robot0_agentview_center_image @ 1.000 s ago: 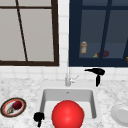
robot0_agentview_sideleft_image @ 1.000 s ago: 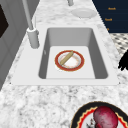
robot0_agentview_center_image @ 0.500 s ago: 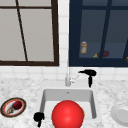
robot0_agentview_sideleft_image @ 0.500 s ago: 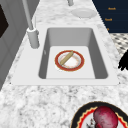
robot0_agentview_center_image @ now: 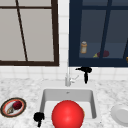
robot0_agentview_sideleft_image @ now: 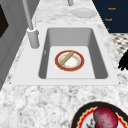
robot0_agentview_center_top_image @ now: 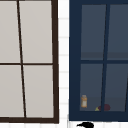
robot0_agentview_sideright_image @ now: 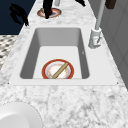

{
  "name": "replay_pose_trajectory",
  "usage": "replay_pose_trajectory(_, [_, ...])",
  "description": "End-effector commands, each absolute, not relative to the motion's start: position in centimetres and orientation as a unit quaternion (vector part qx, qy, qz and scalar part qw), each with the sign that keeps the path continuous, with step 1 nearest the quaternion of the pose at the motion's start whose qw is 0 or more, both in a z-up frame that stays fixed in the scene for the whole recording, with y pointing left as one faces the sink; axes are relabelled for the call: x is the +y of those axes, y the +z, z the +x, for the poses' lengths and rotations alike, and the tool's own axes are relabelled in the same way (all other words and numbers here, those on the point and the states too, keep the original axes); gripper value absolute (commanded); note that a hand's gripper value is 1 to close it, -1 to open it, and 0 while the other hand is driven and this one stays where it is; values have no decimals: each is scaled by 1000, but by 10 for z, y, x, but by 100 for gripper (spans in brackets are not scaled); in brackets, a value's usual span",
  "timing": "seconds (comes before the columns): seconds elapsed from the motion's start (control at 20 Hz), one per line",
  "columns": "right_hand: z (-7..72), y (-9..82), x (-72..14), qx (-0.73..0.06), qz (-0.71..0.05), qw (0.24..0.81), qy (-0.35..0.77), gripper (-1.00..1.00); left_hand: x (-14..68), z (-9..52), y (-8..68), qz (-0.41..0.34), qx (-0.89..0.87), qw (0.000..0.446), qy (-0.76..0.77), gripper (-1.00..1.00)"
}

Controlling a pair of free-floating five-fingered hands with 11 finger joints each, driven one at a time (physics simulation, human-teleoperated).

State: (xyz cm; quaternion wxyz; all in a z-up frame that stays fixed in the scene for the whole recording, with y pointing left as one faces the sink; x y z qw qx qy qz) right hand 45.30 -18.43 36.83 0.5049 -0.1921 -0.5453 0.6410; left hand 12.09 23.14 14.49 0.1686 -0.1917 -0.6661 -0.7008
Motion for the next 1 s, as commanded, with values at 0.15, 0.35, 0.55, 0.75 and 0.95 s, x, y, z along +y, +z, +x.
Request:
replay_pose_trajectory(0.15, [499, 336, -170, -511, -210, 518, 653, -100, 231, 121, 145, -192, -666, 169, -701, 0])
replay_pose_trajectory(0.35, [506, 333, -173, -529, -189, 516, 647, -100, 231, 121, 145, -192, -666, 169, -701, 0])
replay_pose_trajectory(0.55, [518, 314, -159, -492, -226, 521, 660, -100, 231, 121, 145, -192, -666, 169, -701, 0])
replay_pose_trajectory(0.75, [537, 291, -147, -483, -225, 527, 662, -100, 231, 121, 145, -192, -666, 169, -701, 0])
replay_pose_trajectory(0.95, [563, 279, -147, -457, -184, 551, 673, -100, 231, 121, 145, -192, -666, 169, -701, 0])
